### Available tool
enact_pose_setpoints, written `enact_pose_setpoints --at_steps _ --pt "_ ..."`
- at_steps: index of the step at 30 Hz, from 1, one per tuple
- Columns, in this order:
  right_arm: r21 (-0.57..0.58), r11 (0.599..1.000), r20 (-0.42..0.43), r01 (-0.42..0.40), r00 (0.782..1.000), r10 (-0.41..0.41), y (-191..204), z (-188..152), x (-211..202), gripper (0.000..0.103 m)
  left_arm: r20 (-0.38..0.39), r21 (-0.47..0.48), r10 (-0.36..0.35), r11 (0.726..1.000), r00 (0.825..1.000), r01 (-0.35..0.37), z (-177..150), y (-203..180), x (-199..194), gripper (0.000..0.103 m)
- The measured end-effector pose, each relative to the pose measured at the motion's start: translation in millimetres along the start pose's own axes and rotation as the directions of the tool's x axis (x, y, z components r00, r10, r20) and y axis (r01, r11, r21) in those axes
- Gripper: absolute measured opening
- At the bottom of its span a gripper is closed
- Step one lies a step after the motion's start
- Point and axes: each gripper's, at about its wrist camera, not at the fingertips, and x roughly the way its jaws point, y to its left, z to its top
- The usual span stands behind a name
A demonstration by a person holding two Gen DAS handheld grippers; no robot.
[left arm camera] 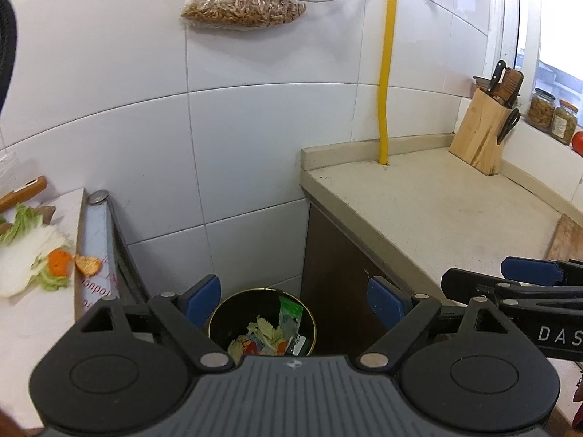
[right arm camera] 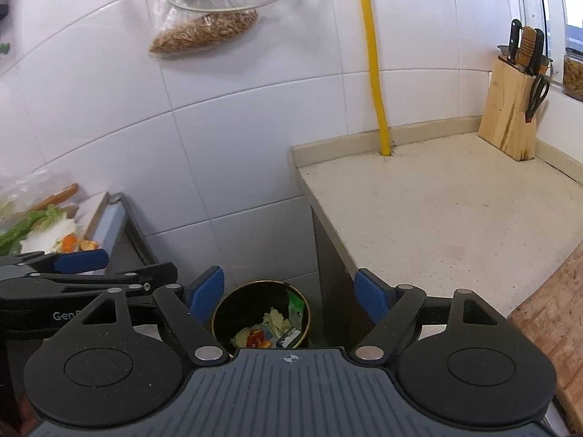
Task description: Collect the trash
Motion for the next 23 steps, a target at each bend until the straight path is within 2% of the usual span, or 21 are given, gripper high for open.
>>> enact_pose_setpoints --at_steps 8,13,19,23 --pt "-0.004 1.0 0.032 -0.016 0.999 0.016 -1.3 -2.1 -14.2 0.085 0.046 0.005 -0.003 1.0 0.999 0.003 -3.0 -3.0 -16.9 0.087" --pt "0.003 1.0 0.051 -0.023 0.998 0.023 -2.8 -2.9 -21.6 0.085 0.053 0.002 0.023 1.0 0.998 -0.023 -0.7 -4.6 -22.2 0.098" --pt "0.0 1.0 0.072 -0.031 0.997 0.031 -1.4 -1.8 -27.0 0.087 0.128 0.017 0.052 0.998 0.99 -0.055 -1.6 -6.0 -32.3 0.1" --pt "-0.007 1.0 0.069 -0.031 0.997 0.031 0.1 -1.3 -26.1 0.087 0.114 0.003 0.062 0.998 0.992 -0.063 -1.6 -4.0 -31.6 0.1"
